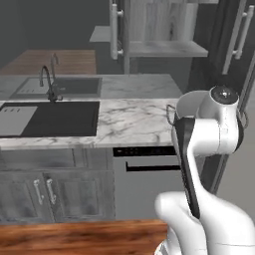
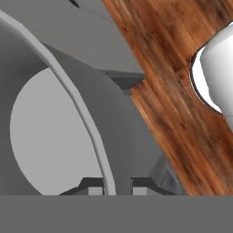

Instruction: Pick the kettle from the cabinet and place it on a stove burner. Then pick the pot from the counter and place it on another stove burner. Finally, turn both burners on.

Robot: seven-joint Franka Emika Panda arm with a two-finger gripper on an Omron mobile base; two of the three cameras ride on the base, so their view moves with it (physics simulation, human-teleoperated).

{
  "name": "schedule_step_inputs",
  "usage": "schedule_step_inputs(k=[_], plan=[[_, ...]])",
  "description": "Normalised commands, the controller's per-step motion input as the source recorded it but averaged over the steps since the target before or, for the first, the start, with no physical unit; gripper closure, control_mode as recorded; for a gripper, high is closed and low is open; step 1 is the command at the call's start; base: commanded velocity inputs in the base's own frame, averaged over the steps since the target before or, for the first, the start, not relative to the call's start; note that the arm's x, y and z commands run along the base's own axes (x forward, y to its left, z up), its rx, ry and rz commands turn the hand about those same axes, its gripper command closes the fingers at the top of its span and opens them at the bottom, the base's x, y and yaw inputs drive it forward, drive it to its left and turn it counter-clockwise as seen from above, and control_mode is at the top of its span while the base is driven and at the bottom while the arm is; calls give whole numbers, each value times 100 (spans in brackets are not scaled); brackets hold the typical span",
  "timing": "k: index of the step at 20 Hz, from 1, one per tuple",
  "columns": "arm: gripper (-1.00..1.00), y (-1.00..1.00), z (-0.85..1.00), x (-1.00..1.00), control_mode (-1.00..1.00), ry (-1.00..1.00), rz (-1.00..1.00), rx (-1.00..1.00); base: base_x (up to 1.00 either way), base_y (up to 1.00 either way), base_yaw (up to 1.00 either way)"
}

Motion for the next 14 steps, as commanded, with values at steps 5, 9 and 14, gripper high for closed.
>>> schedule_step_inputs(k=[5, 9, 14], plan=[[100, 0, 0, 0, 100, 0, 0, 0, -65, 0, -16], [100, 0, 0, 0, 100, 0, 0, 0, -47, 0, -24], [100, 0, 0, 0, 100, 0, 0, 0, -48, 0, -29]])
